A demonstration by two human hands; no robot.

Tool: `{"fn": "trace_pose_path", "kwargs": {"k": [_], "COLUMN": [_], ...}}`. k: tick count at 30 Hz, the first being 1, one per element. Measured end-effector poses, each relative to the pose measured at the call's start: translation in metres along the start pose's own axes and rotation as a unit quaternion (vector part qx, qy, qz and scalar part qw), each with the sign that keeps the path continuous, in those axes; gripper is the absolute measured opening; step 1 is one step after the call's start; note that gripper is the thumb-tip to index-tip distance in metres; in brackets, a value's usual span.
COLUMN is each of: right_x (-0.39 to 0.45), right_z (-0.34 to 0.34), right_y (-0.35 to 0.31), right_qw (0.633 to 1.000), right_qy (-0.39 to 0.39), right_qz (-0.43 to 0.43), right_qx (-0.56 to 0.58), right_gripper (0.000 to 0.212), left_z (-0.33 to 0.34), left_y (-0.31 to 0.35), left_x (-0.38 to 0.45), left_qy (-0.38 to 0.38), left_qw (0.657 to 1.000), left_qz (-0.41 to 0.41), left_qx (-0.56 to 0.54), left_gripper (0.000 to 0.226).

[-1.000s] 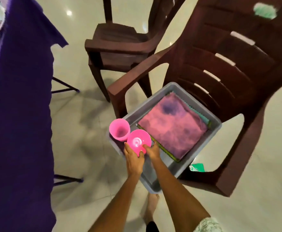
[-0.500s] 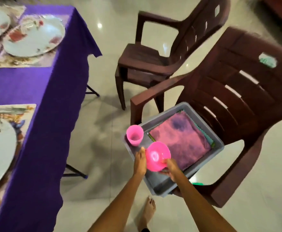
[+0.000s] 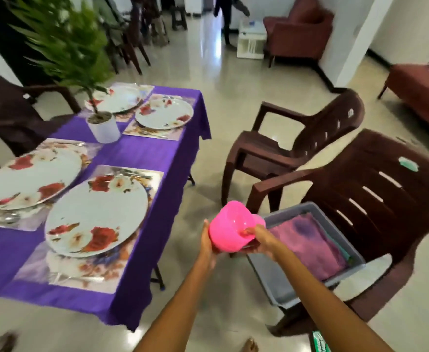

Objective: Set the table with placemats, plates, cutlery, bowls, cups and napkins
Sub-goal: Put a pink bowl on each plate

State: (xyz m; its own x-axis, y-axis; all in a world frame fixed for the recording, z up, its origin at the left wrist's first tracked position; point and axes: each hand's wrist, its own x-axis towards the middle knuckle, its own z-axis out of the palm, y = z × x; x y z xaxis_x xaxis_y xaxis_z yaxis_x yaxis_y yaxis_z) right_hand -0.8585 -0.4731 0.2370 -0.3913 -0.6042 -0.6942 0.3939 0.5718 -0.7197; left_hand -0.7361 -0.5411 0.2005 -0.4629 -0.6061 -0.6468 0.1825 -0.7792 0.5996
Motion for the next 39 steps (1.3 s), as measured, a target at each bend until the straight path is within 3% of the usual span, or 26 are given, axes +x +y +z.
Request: {"fn": "trace_pose_path", "kwargs": {"k": [1, 4, 6, 9, 11, 13, 15, 18, 24, 26, 29, 34, 39], "right_x": [0.000, -0.001, -0.003, 0.003, 0.010, 0.020, 0.033, 0.055, 0.102, 0.112, 0.132, 0.169, 0.204], "right_z": [0.017, 0.075, 0.109, 0.149, 0.170, 0.190, 0.209, 0.230, 0.273, 0.287, 0.312, 0.355, 0.402], "right_y": [-0.010, -0.035, -0.047, -0.064, -0.072, -0.081, -0.093, -0.111, -0.154, -0.165, -0.186, -0.222, -0.222], "right_qw": [1.000, 0.989, 0.977, 0.915, 0.880, 0.858, 0.844, 0.815, 0.688, 0.657, 0.663, 0.726, 0.746], "right_qy": [0.001, 0.008, 0.013, 0.030, 0.042, 0.035, 0.001, -0.055, -0.170, -0.201, -0.237, -0.240, -0.213], "right_qz": [-0.013, -0.090, -0.142, -0.273, -0.339, -0.383, -0.400, -0.402, -0.452, -0.464, -0.472, -0.449, -0.431], "right_qx": [-0.023, -0.120, -0.159, -0.297, -0.332, -0.340, -0.358, -0.415, -0.542, -0.558, -0.530, -0.463, -0.461], "right_gripper": [0.004, 0.026, 0.022, 0.031, 0.032, 0.030, 0.023, 0.012, 0.015, 0.019, 0.022, 0.025, 0.026], "left_z": [-0.006, -0.029, -0.045, -0.073, -0.088, -0.102, -0.115, -0.129, -0.145, -0.150, -0.157, -0.187, -0.211], "left_y": [0.017, 0.060, 0.081, 0.105, 0.112, 0.116, 0.120, 0.127, 0.157, 0.165, 0.176, 0.189, 0.216], "left_x": [-0.010, -0.034, -0.044, -0.046, -0.042, -0.034, -0.024, -0.008, 0.034, 0.043, 0.054, 0.062, 0.055], "left_qy": [0.002, 0.013, 0.024, 0.059, 0.076, 0.102, 0.115, 0.133, 0.195, 0.204, 0.217, 0.287, 0.289], "left_qw": [0.999, 0.993, 0.985, 0.969, 0.964, 0.959, 0.949, 0.932, 0.900, 0.888, 0.853, 0.803, 0.754], "left_qz": [0.012, 0.081, 0.122, 0.163, 0.173, 0.180, 0.185, 0.202, 0.226, 0.249, 0.307, 0.268, 0.301], "left_qx": [-0.037, -0.089, -0.120, -0.175, -0.185, -0.195, -0.226, -0.272, -0.319, -0.328, -0.363, -0.448, -0.507], "left_gripper": [0.051, 0.059, 0.052, 0.049, 0.053, 0.042, 0.032, 0.034, 0.040, 0.030, 0.020, 0.044, 0.030]}}
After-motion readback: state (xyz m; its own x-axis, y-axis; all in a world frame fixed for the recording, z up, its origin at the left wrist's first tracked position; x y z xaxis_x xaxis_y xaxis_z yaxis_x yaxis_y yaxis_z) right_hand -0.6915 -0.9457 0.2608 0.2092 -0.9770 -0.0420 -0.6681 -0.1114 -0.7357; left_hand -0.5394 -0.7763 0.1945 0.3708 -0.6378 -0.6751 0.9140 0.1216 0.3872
